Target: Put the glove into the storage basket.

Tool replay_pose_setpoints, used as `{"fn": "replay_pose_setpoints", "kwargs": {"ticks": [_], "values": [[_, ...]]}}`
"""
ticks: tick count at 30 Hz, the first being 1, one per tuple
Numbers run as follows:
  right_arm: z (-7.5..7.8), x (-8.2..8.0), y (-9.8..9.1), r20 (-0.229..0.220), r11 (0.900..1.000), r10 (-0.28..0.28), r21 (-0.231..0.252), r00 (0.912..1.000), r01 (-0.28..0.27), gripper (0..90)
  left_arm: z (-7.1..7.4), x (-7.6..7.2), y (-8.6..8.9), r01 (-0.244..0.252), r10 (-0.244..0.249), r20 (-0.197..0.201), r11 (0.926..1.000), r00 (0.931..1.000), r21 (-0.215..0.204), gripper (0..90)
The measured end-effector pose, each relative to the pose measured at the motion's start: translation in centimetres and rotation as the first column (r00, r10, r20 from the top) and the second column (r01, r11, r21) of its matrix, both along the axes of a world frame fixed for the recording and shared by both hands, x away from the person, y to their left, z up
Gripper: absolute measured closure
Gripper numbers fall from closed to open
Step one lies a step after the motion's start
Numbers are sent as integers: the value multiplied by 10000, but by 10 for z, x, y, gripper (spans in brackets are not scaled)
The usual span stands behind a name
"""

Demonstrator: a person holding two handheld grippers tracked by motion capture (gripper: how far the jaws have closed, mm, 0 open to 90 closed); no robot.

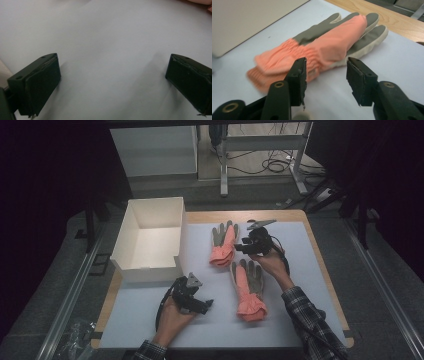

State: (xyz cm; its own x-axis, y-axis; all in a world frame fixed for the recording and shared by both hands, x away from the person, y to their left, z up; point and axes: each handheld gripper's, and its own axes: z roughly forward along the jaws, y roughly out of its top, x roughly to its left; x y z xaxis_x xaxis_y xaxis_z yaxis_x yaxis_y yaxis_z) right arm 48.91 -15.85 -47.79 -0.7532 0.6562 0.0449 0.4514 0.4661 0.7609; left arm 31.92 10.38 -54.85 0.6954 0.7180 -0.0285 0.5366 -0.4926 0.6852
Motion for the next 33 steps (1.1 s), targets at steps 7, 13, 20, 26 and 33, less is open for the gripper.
{"fn": "replay_pose_setpoints", "kwargs": {"ticks": [7, 13, 20, 26, 33], "values": [[-9, 24, 17, -182, 9986, -401, 340, 9990, 407, 399, 0, 0, 0, -42, 42, -40, 10000, 10000, -41, 0], [-27, 42, 23, -884, 9960, -699, 497, 9936, 745, 378, 0, 0, 0, -48, 48, -31, 10000, 10000, -69, 0], [-33, 43, 28, -1352, 9945, -958, 283, 9862, 1005, 757, 0, -1, -1, -64, 64, -45, 9999, 10000, -83, 0], [-26, 42, 27, -1477, 9934, -1040, 324, 9835, 1099, 855, 0, -1, -1, -62, 62, -44, 9999, 10000, -81, 0], [-6, 40, 21, -1114, 9913, -1219, 355, 9863, 1265, 859, 0, -1, -1, -60, 59, -40, 9999, 10000, -86, 0]]}}
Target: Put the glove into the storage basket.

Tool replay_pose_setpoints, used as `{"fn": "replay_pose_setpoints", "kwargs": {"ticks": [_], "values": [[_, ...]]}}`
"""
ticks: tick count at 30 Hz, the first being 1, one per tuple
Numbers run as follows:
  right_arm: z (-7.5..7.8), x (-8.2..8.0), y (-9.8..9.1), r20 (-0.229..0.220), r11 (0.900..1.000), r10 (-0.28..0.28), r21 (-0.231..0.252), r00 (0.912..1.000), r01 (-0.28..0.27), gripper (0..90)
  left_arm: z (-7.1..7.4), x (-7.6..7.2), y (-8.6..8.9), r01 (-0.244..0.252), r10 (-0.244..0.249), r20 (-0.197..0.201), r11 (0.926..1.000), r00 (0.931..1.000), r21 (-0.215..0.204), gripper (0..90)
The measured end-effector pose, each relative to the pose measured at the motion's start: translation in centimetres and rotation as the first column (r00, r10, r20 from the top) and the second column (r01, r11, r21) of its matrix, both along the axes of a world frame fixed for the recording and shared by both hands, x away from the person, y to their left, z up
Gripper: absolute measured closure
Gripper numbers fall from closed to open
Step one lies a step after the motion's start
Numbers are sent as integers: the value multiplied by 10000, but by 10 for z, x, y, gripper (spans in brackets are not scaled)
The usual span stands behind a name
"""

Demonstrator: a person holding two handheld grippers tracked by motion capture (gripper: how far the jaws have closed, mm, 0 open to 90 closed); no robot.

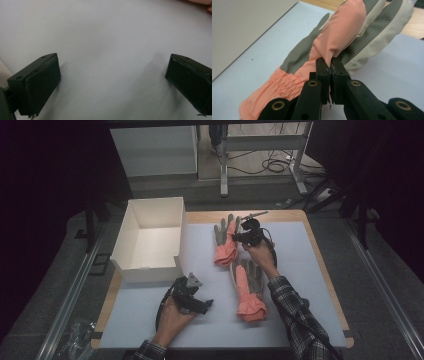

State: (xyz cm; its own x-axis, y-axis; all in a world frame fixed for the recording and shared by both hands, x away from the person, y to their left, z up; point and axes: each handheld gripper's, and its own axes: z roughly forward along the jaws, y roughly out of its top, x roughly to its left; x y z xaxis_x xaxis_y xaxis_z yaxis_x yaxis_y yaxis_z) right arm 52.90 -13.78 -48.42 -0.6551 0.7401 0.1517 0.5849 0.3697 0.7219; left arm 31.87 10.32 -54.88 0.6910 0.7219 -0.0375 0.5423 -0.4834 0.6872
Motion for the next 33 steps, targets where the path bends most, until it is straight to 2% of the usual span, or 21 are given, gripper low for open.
{"fn": "replay_pose_setpoints", "kwargs": {"ticks": [7, 10, 11, 12, 13, 14, 16, 17, 20, 22, 23, 24, 25, 27, 29, 30, 31, 33], "values": [[24, 1, -27, 359, 9985, -544, -22, 9979, 545, 858, 0, 0, 0, 8, -8, 12, 10000, 10000, -5, 0], [34, -1, -45, 507, 9967, -808, 34, 9954, 808, 858, 0, 0, 0, 24, -24, 6, 10000, 10000, 45, 0], [40, -3, -57, 609, 9950, -998, 8, 9931, 1000, 858, 0, 0, 0, 22, -22, 4, 10000, 10000, 43, 0], [40, -3, -57, 609, 9950, -998, 8, 9931, 1000, 858, 0, 0, 0, 34, -34, 17, 10000, 10000, 54, 0], [44, -6, -72, 648, 9926, -1205, -80, 9906, 1213, 857, 0, 0, 0, 33, -33, 13, 10000, 10000, 52, 0], [44, -6, -72, 648, 9926, -1205, -80, 9906, 1213, 857, 0, 0, 0, 33, -33, 13, 10000, 10000, 52, 0], [46, -13, -90, 665, 9898, -1401, -163, 9879, 1415, 858, 0, 0, 0, 29, -29, 10, 10000, 10000, 55, 0], [46, -13, -90, 665, 9898, -1401, -163, 9879, 1415, 858, 0, 0, 0, 32, -32, 10, 10000, 10000, 59, 0], [48, -25, -117, 637, 9860, -1644, -166, 9843, 1658, 858, 0, 0, 0, 14, -14, 3, 10000, 10000, 15, 0], [48, -28, -123, 635, 9847, -1708, -238, 9833, 1726, 857, 0, 0, 0, 13, -13, 3, 10000, 10000, 16, 0], [48, -36, -134, 662, 9823, -1795, -415, 9815, 1824, 857, 0, 0, 0, 34, -34, 34, 10000, 10000, 47, 0], [48, -36, -134, 662, 9823, -1795, -415, 9815, 1824, 857, 0, 0, 0, 40, -40, 36, 10000, 10000, 47, 0], [48, -46, -147, 644, 9791, -1935, -511, 9790, 1969, 857, 0, 0, 0, 48, -49, 39, 10000, 10000, 52, 0], [48, -50, -151, 645, 9780, -1976, -545, 9782, 2012, 856, 0, 1, 0, 55, -55, 42, 10000, 10000, 55, 0], [48, -65, -169, 676, 9720, -2179, -745, 9736, 2227, 856, 0, 1, 0, 58, -58, 42, 10000, 10000, 55, 0], [48, -65, -169, 676, 9720, -2179, -745, 9736, 2227, 856, 0, 1, 0, 57, -57, 44, 10000, 10000, 53, 0], [48, -74, -179, 739, 9677, -2315, -851, 9700, 2375, 855, 0, 1, 0, 64, -64, 43, 10000, 10000, 60, 0], [48, -78, -184, 780, 9649, -2384, -944, 9680, 2452, 855, 0, 1, 0, 60, -60, 41, 10000, 10000, 56, 0]]}}
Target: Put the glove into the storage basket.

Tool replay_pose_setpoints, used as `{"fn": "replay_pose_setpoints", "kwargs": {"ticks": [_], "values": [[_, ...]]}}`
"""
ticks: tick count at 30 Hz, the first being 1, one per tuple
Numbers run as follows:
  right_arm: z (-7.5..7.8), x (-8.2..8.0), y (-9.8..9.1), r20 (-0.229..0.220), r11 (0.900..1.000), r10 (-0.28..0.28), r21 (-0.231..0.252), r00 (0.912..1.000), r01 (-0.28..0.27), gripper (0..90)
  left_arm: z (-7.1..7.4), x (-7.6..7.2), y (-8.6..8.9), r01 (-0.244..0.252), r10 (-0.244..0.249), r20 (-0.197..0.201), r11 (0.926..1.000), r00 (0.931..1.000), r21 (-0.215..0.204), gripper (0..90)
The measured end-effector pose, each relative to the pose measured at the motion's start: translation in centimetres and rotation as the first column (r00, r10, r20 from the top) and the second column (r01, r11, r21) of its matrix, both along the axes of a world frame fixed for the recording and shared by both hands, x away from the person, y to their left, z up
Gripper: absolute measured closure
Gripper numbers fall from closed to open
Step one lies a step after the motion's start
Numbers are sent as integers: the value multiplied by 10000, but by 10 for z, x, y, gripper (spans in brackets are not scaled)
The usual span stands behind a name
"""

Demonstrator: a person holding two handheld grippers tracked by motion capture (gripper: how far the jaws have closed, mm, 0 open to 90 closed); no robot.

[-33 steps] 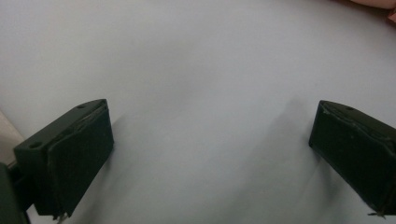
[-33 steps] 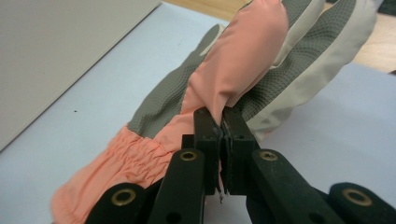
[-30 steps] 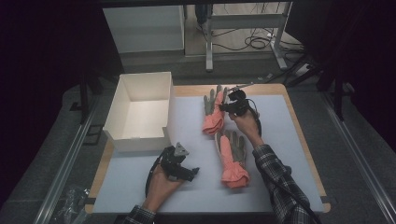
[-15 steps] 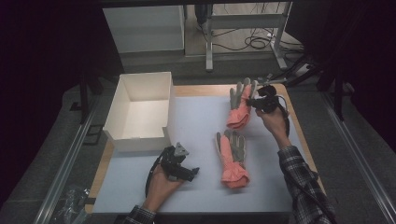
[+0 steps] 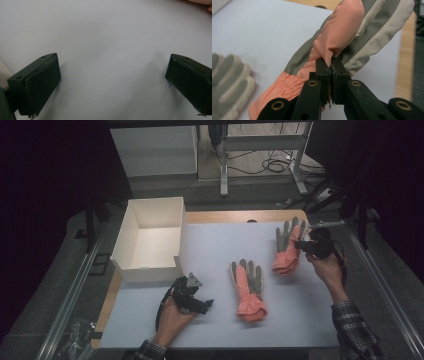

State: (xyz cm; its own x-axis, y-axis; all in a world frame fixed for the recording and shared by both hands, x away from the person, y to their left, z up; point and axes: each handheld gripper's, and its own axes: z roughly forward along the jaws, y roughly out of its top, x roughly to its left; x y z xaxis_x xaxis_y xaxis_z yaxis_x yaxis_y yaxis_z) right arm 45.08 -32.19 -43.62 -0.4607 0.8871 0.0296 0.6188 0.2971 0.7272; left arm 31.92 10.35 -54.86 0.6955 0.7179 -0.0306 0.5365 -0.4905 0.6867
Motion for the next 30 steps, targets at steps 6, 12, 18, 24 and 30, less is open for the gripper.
{"fn": "replay_pose_setpoints", "kwargs": {"ticks": [6, 12, 18, 24, 30], "values": [[-6, -17, -19, -66, 9967, -501, -642, 9987, 496, 849, 0, 0, 0, -5, 5, -9, 10000, 10000, 9, 0], [-20, -16, -8, -273, 9971, -398, -667, 9988, 379, 835, 0, 0, 0, 8, -8, -10, 10000, 10000, 9, 0], [-19, -15, 1, -145, 9994, -204, -266, 9997, 200, 777, 0, 0, 0, 1, -1, 5, 10000, 10000, 3, 0], [-13, -13, 19, 111, 9997, 228, 122, 9997, -230, 709, 0, 0, 0, -1, 1, 0, 10000, 10000, 5, 0], [-10, -3, 52, 224, 9955, 901, 279, 9957, -908, 651, 0, 0, 0, 2, -2, 5, 10000, 10000, 6, 0]]}}
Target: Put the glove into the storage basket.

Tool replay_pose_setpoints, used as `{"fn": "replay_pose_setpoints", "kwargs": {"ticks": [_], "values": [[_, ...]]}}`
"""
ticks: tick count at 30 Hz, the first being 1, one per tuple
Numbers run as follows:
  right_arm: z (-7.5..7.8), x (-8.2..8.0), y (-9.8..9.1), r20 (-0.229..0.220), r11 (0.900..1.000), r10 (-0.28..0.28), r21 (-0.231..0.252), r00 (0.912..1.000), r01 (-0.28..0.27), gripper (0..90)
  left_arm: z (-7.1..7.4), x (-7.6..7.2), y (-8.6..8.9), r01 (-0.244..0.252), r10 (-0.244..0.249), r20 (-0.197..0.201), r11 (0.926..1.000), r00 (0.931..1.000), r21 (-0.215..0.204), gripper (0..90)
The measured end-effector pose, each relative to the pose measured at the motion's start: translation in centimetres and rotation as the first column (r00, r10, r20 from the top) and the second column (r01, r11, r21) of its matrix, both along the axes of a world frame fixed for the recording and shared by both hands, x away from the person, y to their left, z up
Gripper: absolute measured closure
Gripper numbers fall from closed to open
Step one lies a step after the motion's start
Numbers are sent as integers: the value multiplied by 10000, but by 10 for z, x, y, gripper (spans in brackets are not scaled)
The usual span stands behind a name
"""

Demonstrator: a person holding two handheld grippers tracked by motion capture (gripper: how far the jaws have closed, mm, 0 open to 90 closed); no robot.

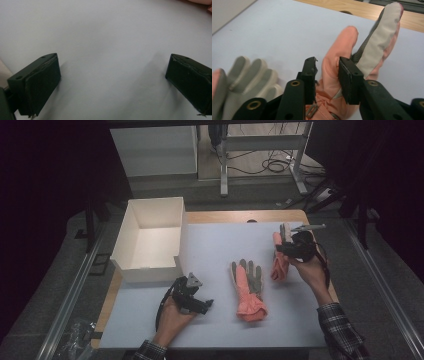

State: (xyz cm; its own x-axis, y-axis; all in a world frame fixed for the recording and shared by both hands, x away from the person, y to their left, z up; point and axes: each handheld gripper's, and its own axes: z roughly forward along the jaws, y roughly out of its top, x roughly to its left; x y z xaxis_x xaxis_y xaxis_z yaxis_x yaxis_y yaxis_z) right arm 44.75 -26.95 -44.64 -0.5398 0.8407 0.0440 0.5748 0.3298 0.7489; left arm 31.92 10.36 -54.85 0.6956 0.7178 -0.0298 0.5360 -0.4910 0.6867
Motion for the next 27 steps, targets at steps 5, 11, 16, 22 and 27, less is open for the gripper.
{"fn": "replay_pose_setpoints", "kwargs": {"ticks": [5, 11, 16, 22, 27], "values": [[-6, 9, 28, -38, 9984, 566, 46, 9984, -566, 596, 0, 0, 0, -1, 1, -3, 10000, 10000, 2, 0], [0, 13, 40, 91, 9973, 724, -86, 9973, -723, 528, 0, 0, 0, -10, 10, 0, 10000, 10000, -11, 0], [2, 15, 31, 156, 9987, 474, -210, 9988, -470, 488, 0, 0, 0, -4, 4, 2, 10000, 10000, -8, 0], [-10, 22, 20, 9, 9986, 110, -518, 9999, -109, 430, 0, 0, 0, -4, 4, 1, 10000, 10000, -4, 0], [-27, 32, 15, -266, 9998, 90, -174, 9996, -95, 417, 0, 0, 0, 0, 0, -2, 10000, 10000, -1, 0]]}}
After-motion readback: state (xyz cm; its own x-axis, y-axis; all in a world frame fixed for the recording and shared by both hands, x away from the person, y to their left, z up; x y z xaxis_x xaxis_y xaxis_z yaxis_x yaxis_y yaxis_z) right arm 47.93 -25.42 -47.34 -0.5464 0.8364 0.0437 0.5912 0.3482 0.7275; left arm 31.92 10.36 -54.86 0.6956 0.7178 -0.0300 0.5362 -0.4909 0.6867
